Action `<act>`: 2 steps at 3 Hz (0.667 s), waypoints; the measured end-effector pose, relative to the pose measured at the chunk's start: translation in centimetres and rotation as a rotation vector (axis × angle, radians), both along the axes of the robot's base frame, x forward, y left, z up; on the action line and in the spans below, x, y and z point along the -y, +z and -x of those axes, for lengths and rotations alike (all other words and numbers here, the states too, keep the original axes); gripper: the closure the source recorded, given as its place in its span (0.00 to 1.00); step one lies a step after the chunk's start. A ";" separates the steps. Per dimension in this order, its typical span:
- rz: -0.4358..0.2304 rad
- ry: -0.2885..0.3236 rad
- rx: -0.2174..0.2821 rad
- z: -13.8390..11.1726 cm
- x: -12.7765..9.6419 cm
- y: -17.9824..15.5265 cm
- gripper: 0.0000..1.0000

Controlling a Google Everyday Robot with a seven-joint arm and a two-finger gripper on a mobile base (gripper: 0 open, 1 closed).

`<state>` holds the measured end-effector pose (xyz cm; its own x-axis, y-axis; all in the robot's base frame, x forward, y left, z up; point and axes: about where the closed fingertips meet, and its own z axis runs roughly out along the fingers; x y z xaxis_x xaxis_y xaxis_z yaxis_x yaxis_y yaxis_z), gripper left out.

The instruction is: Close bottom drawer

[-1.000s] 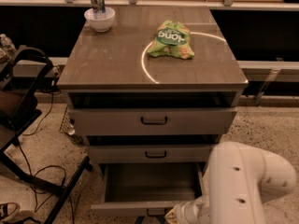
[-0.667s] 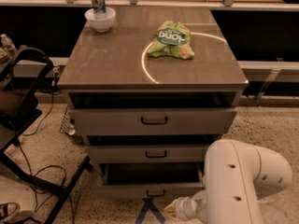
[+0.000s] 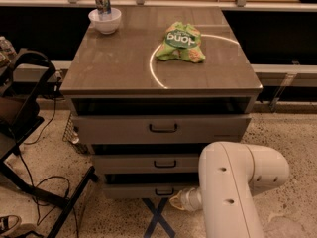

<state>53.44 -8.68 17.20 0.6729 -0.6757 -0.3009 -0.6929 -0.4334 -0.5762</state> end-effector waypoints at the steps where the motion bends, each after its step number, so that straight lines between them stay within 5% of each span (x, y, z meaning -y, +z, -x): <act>1: 0.000 0.000 0.000 0.0 0.0 0.0 1.00; 2: -0.021 0.005 0.002 -1.8 0.0 -1.2 1.00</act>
Offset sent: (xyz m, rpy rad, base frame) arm 0.0615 -0.0070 -0.0380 0.0678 -0.0070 0.0124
